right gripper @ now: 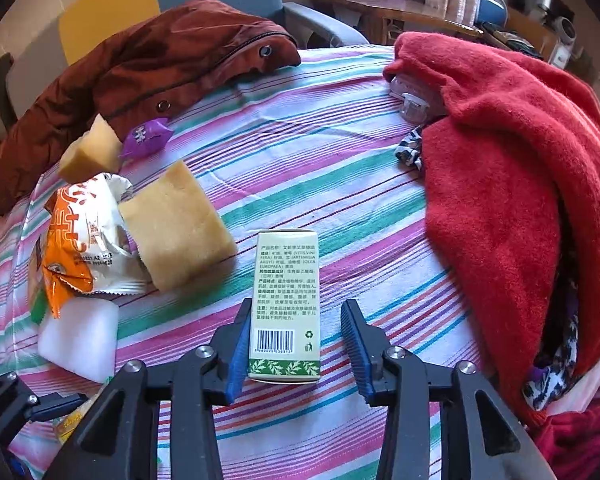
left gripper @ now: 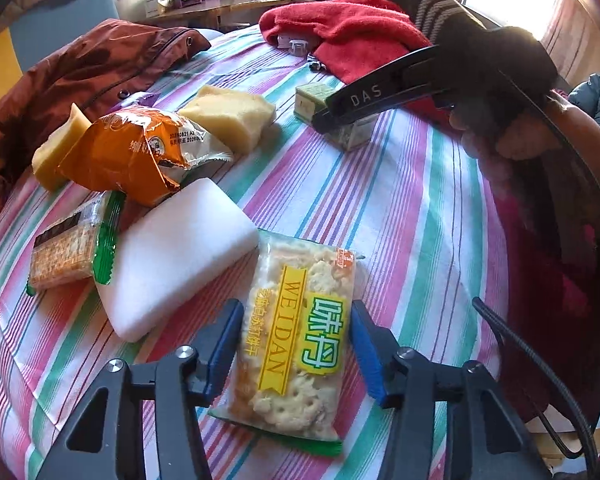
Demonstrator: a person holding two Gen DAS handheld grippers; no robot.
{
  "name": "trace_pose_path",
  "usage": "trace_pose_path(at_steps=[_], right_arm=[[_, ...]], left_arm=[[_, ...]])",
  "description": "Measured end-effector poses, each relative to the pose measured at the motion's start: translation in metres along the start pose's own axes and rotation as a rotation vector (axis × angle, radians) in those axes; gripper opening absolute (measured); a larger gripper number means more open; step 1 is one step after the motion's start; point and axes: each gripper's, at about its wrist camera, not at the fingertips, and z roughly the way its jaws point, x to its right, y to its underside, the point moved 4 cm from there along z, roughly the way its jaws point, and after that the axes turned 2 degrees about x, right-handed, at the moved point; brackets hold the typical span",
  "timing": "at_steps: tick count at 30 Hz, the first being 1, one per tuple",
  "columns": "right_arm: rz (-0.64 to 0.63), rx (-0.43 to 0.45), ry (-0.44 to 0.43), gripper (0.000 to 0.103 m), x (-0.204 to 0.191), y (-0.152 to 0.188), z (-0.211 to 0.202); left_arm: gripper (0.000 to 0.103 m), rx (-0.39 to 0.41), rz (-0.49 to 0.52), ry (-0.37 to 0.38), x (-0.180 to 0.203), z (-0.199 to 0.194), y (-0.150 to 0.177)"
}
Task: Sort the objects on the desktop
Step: 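Grasp the WEIDAN cracker packet with the left gripper while the right holds the box, then carry the cracker packet and box to the gold tray and release them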
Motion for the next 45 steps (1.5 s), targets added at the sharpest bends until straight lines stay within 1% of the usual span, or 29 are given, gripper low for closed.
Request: trace_pose_path(at_steps=[1, 4, 8, 11, 16, 20, 25, 28, 30, 33, 36, 38, 40, 45], right_arm=[[-0.009, -0.004, 0.007, 0.030, -0.002, 0.000, 0.001], [-0.020, -0.002, 0.000, 0.030, -0.003, 0.002, 0.000], [-0.026, -0.002, -0.020, 0.030, -0.005, 0.002, -0.001], [-0.041, 0.024, -0.058, 0.030, -0.011, -0.001, -0.007], [-0.078, 0.066, -0.112, 0.030, -0.024, -0.004, -0.019], [-0.097, 0.105, -0.152, 0.030, -0.032, -0.007, -0.029], [-0.115, 0.130, -0.192, 0.030, -0.043, -0.005, -0.037], [-0.117, 0.135, -0.219, 0.030, -0.048, -0.003, -0.042], [-0.111, 0.137, -0.251, 0.030, -0.052, -0.001, -0.045], [-0.124, 0.138, -0.275, 0.030, -0.061, 0.003, -0.049], [-0.158, 0.151, -0.293, 0.030, -0.076, 0.006, -0.060], [-0.173, 0.154, -0.332, 0.030, -0.089, 0.008, -0.070], [-0.200, 0.155, -0.349, 0.030, -0.105, 0.011, -0.078], [-0.270, 0.139, -0.449, 0.030, -0.162, 0.026, -0.097]], left_arm=[[0.054, 0.000, -0.012, -0.002, -0.001, 0.000, 0.002], [0.054, 0.003, -0.051, -0.003, -0.005, -0.003, 0.006], [0.051, 0.032, -0.085, -0.004, -0.006, -0.010, 0.015], [0.050, 0.047, -0.104, -0.004, -0.005, -0.016, 0.024], [0.050, 0.079, -0.187, -0.005, -0.008, -0.031, 0.041], [0.050, 0.118, -0.242, -0.018, -0.014, -0.052, 0.054], [0.050, 0.171, -0.310, -0.041, -0.024, -0.079, 0.067], [0.050, 0.197, -0.339, -0.053, -0.030, -0.096, 0.074], [0.050, 0.214, -0.356, -0.069, -0.034, -0.107, 0.080], [0.050, 0.238, -0.396, -0.096, -0.043, -0.125, 0.093], [0.050, 0.251, -0.419, -0.159, -0.052, -0.137, 0.103], [0.050, 0.270, -0.450, -0.170, -0.059, -0.147, 0.111], [0.050, 0.293, -0.476, -0.191, -0.067, -0.158, 0.119], [0.050, 0.338, -0.553, -0.246, -0.087, -0.185, 0.144]])
